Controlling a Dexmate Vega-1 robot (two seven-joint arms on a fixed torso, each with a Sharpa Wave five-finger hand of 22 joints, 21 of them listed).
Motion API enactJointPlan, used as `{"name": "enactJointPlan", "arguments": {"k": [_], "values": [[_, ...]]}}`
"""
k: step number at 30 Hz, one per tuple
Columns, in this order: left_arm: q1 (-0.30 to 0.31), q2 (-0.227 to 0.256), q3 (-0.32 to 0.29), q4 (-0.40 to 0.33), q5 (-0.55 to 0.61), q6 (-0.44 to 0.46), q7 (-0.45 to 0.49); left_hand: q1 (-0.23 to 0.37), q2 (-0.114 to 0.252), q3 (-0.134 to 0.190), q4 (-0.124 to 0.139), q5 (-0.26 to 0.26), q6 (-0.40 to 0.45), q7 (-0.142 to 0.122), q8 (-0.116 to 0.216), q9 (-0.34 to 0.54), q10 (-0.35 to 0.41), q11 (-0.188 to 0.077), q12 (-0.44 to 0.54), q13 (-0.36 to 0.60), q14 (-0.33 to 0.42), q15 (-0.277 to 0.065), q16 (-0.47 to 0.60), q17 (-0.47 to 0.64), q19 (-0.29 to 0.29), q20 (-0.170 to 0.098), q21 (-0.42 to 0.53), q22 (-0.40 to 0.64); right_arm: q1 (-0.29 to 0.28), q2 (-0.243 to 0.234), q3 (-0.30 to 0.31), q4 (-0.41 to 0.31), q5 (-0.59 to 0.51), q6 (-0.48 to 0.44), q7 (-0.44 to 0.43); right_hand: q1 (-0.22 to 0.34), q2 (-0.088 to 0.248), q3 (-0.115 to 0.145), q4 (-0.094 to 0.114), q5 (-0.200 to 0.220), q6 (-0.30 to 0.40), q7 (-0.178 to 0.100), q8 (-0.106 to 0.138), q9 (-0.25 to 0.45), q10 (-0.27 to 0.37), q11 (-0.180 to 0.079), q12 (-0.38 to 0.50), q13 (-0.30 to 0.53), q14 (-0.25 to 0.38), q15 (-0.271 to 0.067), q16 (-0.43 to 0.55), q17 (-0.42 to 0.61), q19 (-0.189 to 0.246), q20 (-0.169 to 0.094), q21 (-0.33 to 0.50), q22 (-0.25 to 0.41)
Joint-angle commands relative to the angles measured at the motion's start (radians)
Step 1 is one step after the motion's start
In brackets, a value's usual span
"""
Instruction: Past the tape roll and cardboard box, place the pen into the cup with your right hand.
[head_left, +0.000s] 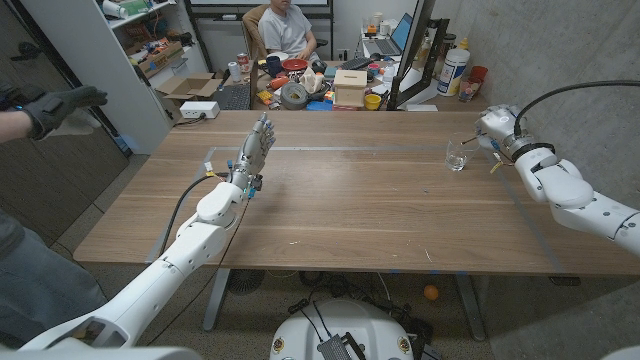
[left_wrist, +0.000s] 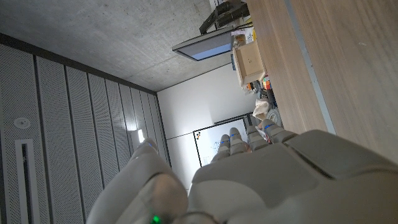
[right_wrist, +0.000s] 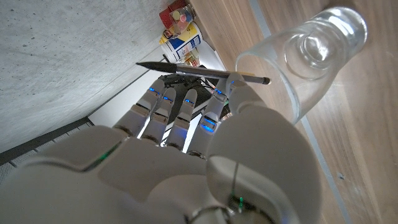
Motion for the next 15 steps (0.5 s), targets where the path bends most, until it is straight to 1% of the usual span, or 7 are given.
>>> {"name": "enactJointPlan", "arguments": {"k": [1,8,10,12,15], "values": [[0.008,-0.003,-0.001,-0.002,-0.005,-0.005,0.002,0.007,0.005,-0.001,0.000,-0.001,-0.002,-0.005,0.005,0.004,-0.003,-0.001,0.007,0.005,-0.003,0.000,0.003,0.004,-0.006,0.005,0.004,0.005,0.024,-0.021,-0.025,0.010,-0.089,0.038,0.046,0.001,0.008,0.008,0.001,0.007,0.008,-0.016,0.004,0.076,0.011,0.002,0.003,0.004,0.010,-0.060,0.004,0.004,-0.001,-0.007,-0.001,0.004],[0.004,-0.009,0.003,0.005,-0.006,-0.007,-0.004,0.007,0.006,-0.002,0.000,-0.001,-0.002,-0.005,0.005,0.004,-0.004,-0.001,0.006,0.005,-0.004,0.001,0.003,0.004,-0.006,0.005,0.004,0.005,0.041,-0.007,-0.025,0.006,-0.120,0.046,0.060,0.002,0.009,0.010,0.000,0.007,-0.005,-0.020,-0.002,0.073,0.010,0.001,0.001,0.004,0.009,-0.058,0.002,0.004,-0.002,-0.008,-0.002,0.004],[0.006,-0.010,0.003,0.004,-0.006,-0.008,0.000,0.007,0.006,-0.003,0.000,-0.001,-0.002,-0.006,0.005,0.004,-0.004,0.000,0.006,0.005,-0.003,0.000,0.003,0.004,-0.006,0.005,0.004,0.005,0.041,-0.004,-0.022,0.004,-0.122,0.046,0.063,0.000,0.006,0.009,0.000,0.006,-0.043,-0.032,-0.019,0.069,0.005,0.001,-0.002,0.004,0.003,-0.050,-0.002,0.003,-0.005,-0.007,-0.003,0.004],[0.008,-0.009,0.002,0.002,-0.007,-0.007,0.001,0.008,0.006,-0.003,0.000,-0.001,-0.001,-0.005,0.005,0.004,-0.003,0.000,0.007,0.005,-0.003,0.000,0.003,0.004,-0.006,0.005,0.004,0.005,0.040,-0.001,-0.020,0.003,-0.125,0.042,0.058,-0.010,-0.002,0.006,0.002,0.005,-0.116,-0.036,-0.059,0.055,-0.006,0.005,-0.007,0.004,0.000,-0.044,-0.003,0.003,-0.007,-0.004,-0.004,0.004],[0.011,-0.009,0.001,0.001,-0.007,-0.008,0.003,0.008,0.006,-0.003,0.000,-0.001,-0.001,-0.006,0.005,0.004,-0.003,0.000,0.007,0.005,-0.003,0.000,0.003,0.004,-0.006,0.006,0.004,0.005,0.036,0.005,-0.014,0.001,-0.121,0.036,0.052,-0.019,-0.008,0.004,0.005,0.004,-0.145,-0.039,-0.081,0.045,-0.011,0.007,-0.009,0.005,-0.005,-0.038,-0.005,0.003,-0.010,-0.001,-0.005,0.004]]}}
